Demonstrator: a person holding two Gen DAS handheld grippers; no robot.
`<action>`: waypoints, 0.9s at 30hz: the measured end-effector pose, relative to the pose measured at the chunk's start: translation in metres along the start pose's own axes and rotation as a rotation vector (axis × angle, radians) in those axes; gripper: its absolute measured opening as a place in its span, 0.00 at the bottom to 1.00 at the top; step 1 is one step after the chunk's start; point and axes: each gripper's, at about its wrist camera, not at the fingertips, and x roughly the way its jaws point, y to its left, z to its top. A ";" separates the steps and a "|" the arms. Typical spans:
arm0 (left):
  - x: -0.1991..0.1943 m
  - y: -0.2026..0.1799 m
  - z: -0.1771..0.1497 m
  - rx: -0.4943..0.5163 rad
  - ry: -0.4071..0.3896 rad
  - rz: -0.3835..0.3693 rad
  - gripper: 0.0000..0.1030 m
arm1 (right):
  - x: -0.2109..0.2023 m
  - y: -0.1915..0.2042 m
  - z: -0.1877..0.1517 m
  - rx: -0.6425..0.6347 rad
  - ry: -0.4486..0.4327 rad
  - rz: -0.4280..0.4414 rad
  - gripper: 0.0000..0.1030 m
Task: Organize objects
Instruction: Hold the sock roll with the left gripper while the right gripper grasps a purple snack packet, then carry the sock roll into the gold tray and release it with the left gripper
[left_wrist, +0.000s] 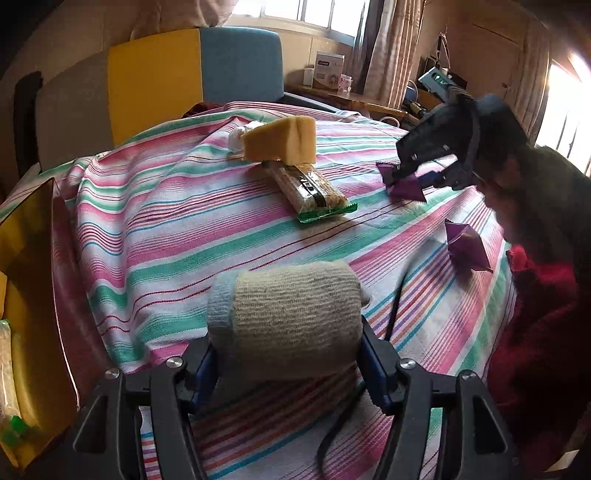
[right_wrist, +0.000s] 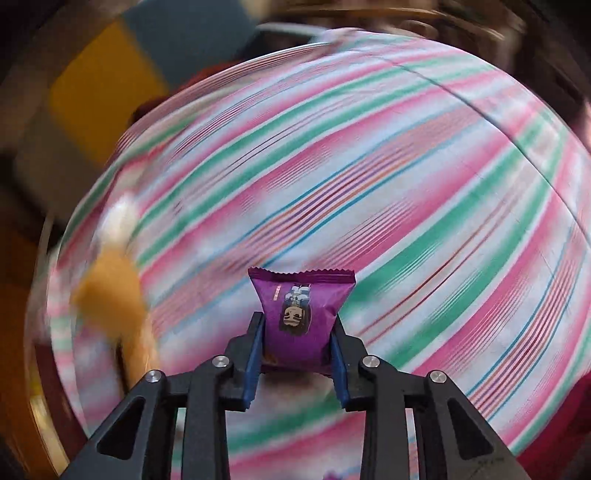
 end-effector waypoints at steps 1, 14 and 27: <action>0.001 -0.001 0.000 0.004 0.000 0.007 0.64 | -0.002 0.007 -0.007 -0.049 0.007 0.008 0.31; -0.002 -0.001 0.004 0.008 0.031 0.029 0.62 | 0.009 0.048 -0.041 -0.312 -0.014 -0.082 0.34; -0.087 0.024 0.027 -0.136 -0.097 0.077 0.61 | 0.014 0.053 -0.038 -0.356 -0.039 -0.113 0.35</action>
